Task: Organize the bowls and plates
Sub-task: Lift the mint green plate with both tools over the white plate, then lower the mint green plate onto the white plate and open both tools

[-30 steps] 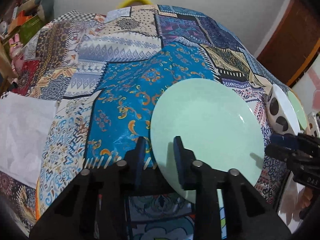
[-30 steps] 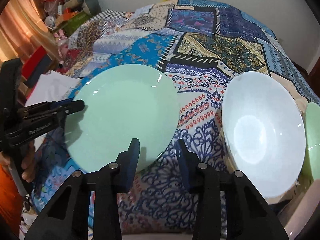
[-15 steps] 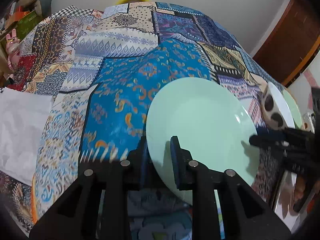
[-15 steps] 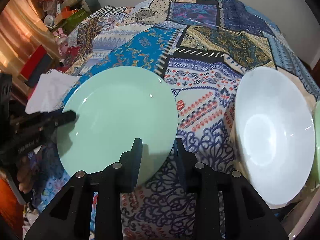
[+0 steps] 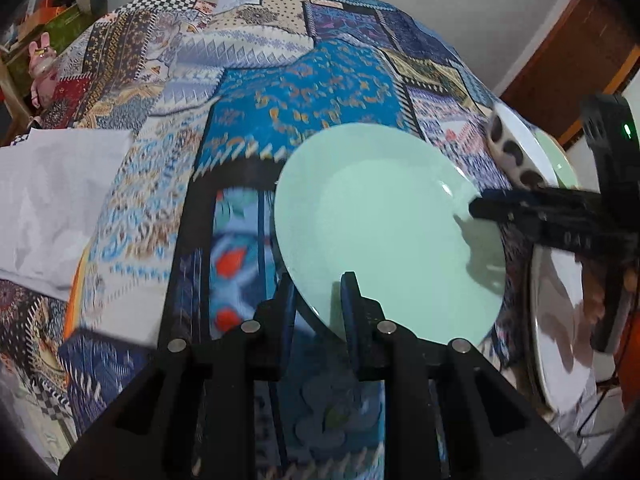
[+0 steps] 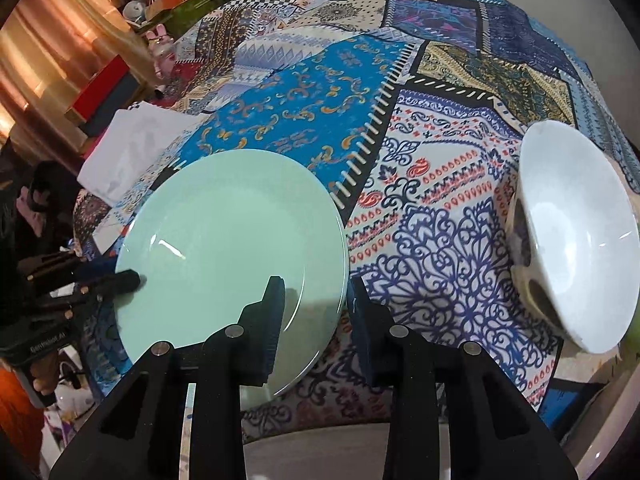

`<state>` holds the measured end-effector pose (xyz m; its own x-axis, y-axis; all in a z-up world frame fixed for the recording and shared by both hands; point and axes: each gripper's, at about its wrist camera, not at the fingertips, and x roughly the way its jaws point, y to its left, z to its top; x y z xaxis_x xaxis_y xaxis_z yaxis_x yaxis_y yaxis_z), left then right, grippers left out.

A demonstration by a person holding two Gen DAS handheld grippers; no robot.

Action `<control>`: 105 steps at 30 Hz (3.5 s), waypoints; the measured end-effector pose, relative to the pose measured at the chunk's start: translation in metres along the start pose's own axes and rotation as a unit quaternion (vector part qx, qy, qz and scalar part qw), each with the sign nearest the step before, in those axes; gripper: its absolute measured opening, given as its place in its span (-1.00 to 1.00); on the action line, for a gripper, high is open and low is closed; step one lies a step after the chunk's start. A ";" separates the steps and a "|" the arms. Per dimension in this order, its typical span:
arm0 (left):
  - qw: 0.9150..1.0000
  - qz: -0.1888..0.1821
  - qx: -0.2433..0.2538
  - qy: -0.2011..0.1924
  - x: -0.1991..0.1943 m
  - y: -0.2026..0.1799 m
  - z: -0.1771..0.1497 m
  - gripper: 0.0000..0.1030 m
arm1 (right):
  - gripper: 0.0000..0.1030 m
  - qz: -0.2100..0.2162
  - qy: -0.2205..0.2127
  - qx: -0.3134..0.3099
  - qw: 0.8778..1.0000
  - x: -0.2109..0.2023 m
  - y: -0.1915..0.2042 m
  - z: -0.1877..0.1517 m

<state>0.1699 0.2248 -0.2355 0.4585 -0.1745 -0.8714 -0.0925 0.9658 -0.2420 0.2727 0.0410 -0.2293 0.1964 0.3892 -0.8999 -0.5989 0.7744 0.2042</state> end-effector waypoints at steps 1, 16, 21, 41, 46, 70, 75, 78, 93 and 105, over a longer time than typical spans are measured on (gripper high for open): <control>1.000 -0.002 0.004 0.003 -0.001 -0.001 -0.003 -0.58 | -0.42 0.000 0.004 0.001 1.000 0.001 0.000 0.000; 1.000 0.000 -0.004 -0.008 0.008 -0.002 0.004 -0.41 | -0.40 -0.019 0.000 -0.012 1.000 0.011 0.011 -0.006; 1.000 0.016 -0.007 -0.022 0.005 -0.005 0.003 -0.41 | -0.40 -0.010 -0.015 0.009 1.000 0.001 0.008 -0.009; 0.997 0.016 0.014 -0.069 -0.058 -0.046 -0.010 -0.40 | -0.40 -0.002 -0.103 0.010 0.995 -0.075 0.014 -0.043; 0.996 0.016 0.023 -0.083 -0.076 -0.064 -0.013 -0.40 | -0.40 0.001 -0.122 0.012 0.992 -0.096 0.011 -0.057; 0.993 -0.003 0.072 -0.094 -0.104 -0.149 -0.038 -0.40 | -0.40 0.000 -0.170 0.051 0.984 -0.151 -0.022 -0.124; 0.993 -0.009 0.080 -0.084 -0.099 -0.161 -0.042 -0.40 | -0.40 0.000 -0.169 0.062 0.984 -0.151 -0.032 -0.135; 0.993 -0.013 0.084 -0.078 -0.093 -0.165 -0.045 -0.40 | -0.40 0.000 -0.169 0.069 0.983 -0.150 -0.036 -0.142; 0.996 -0.020 0.082 -0.024 -0.049 -0.178 -0.055 -0.41 | -0.40 0.008 -0.148 0.110 0.983 -0.130 -0.059 -0.169; 0.996 -0.009 0.089 -0.010 -0.025 -0.184 -0.053 -0.40 | -0.40 0.018 -0.132 0.135 0.982 -0.120 -0.068 -0.182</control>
<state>0.1282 0.0418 -0.1916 0.4764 -0.1906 -0.8583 0.0743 0.9815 -0.1767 0.1486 -0.1493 -0.2058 0.3957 0.5067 -0.7660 -0.3878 0.8482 0.3607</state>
